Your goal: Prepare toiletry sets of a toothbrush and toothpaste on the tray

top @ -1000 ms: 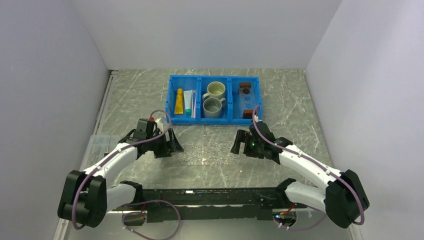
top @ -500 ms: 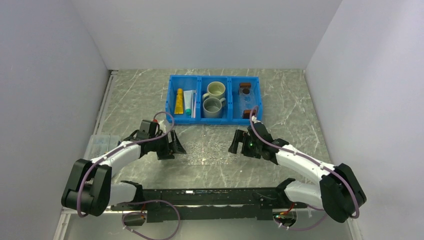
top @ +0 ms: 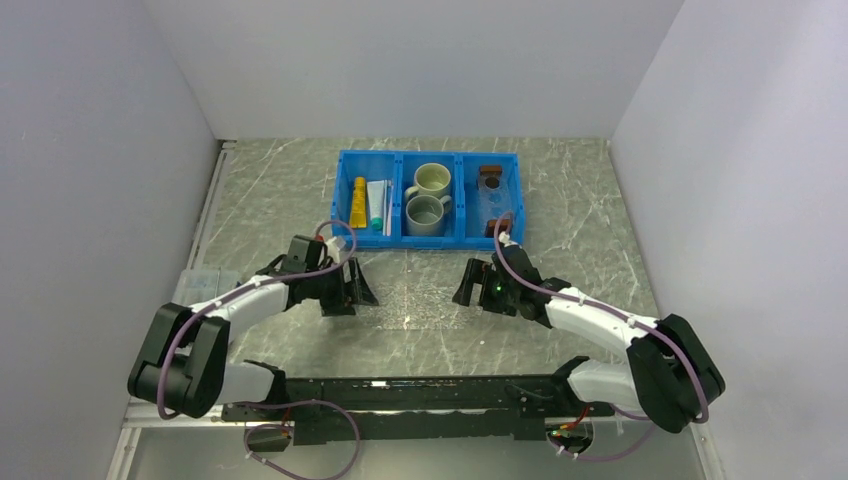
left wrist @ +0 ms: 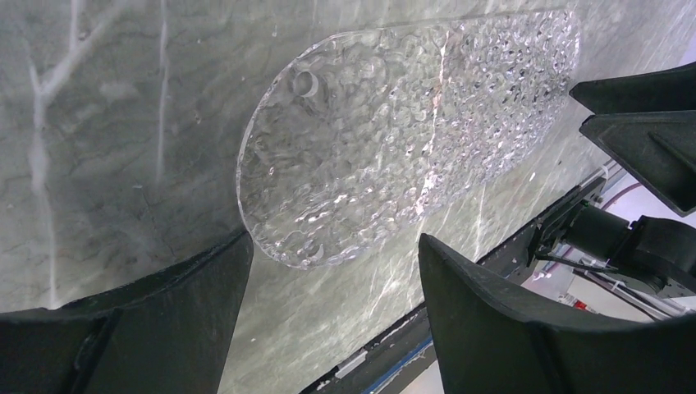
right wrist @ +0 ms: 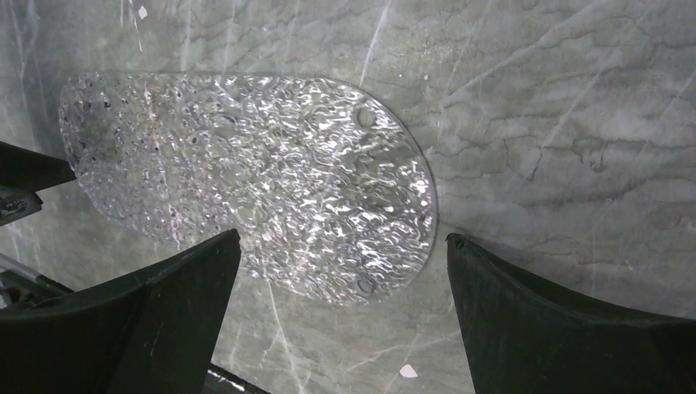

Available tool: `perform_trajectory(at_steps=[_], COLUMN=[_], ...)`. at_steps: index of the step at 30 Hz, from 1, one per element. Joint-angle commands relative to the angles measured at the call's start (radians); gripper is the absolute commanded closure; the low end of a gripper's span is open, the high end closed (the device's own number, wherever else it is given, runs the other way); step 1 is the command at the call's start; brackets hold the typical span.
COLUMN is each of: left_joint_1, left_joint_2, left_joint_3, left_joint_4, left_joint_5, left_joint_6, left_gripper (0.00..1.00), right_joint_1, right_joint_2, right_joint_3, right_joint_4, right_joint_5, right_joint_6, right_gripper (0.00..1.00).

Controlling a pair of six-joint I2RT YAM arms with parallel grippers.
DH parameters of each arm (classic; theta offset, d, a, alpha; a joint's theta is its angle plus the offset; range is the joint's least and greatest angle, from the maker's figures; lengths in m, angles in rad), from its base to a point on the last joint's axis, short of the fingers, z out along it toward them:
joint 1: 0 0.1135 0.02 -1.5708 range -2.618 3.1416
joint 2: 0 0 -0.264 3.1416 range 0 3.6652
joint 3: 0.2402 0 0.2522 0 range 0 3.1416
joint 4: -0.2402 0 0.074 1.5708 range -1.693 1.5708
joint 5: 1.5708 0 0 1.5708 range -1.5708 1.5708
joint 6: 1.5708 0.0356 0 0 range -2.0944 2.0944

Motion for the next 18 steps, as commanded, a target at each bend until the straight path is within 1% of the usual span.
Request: perform_trajectory(at_steps=[1, 10, 18], left_joint_1=[-0.022, -0.072, -0.095], left_joint_2=[0.039, 0.094, 0.128], left_joint_3=[0.030, 0.070, 0.108], left_joint_4=[0.021, 0.035, 0.035], left_joint_5=[-0.050, -0.057, -0.060], left_joint_6=[-0.003, -0.014, -0.016], left_gripper=[0.19, 0.20, 0.20], right_joint_1=[0.003, 0.002, 0.001], right_joint_2=[0.019, 0.054, 0.075], right_joint_3=[-0.004, -0.004, 0.040], right_joint_4=[0.055, 0.082, 0.059], right_joint_5=[-0.007, -0.015, 0.010], right_joint_6=[0.018, 0.034, 0.021], right_gripper=[0.02, 0.02, 0.02])
